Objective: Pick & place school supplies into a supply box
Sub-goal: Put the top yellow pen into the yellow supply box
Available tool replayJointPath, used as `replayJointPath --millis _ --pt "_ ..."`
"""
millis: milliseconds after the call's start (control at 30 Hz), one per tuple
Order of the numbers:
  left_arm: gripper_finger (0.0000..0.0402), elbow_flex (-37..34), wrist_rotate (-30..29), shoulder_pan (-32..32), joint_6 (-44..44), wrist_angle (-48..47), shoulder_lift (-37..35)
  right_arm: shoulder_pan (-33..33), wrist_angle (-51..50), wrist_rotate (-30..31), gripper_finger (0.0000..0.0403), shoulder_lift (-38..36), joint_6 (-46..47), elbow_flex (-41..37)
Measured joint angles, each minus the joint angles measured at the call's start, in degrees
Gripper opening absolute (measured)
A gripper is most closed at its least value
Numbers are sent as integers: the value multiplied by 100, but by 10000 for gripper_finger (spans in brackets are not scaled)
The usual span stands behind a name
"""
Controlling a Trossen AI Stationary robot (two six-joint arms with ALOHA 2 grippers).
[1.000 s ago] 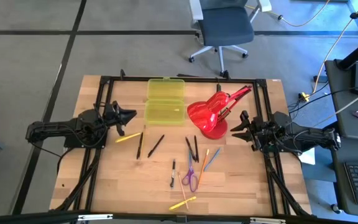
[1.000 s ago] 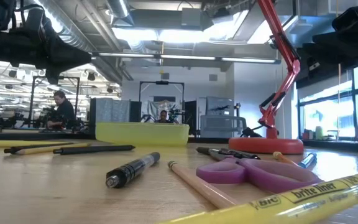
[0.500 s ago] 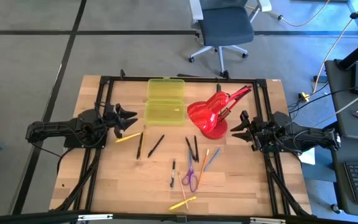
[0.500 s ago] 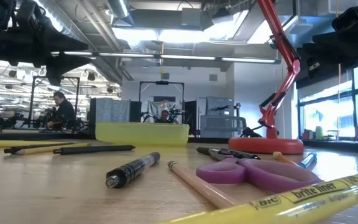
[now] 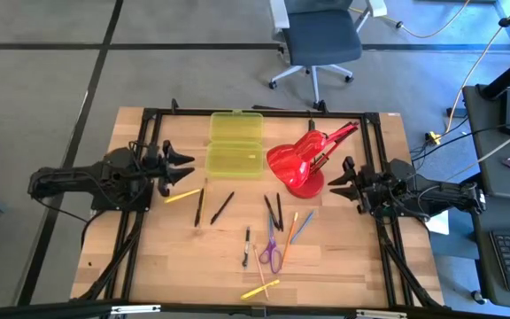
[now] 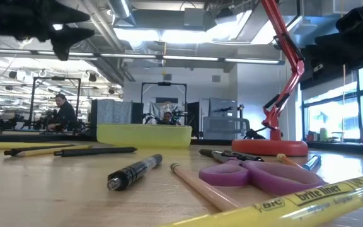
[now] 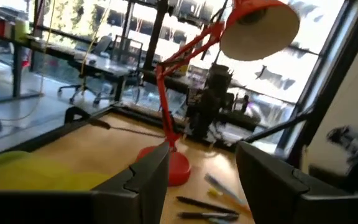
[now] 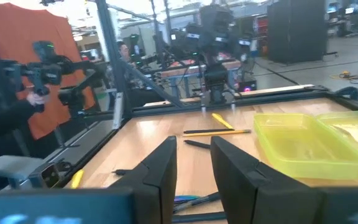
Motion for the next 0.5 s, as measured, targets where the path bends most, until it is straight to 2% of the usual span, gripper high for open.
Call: replayJointPath --millis 67,167,300,400,500 --pt "178 524 -13 0 202 -686 531 0 0 301 104 -1 9 0" --pt "180 1448 -239 0 245 -2330 1449 -2 -1 751 104 0 13 0" --pt "180 2397 -487 0 -265 -4541 2732 -2 0 1009 104 -1 29 1" --pt "180 2696 -294 0 -715 -5540 3598 -2 -2 1012 104 -2 29 0" --pt "180 2673 -74 0 -1007 -6070 4336 -2 -2 1012 104 -1 31 0"
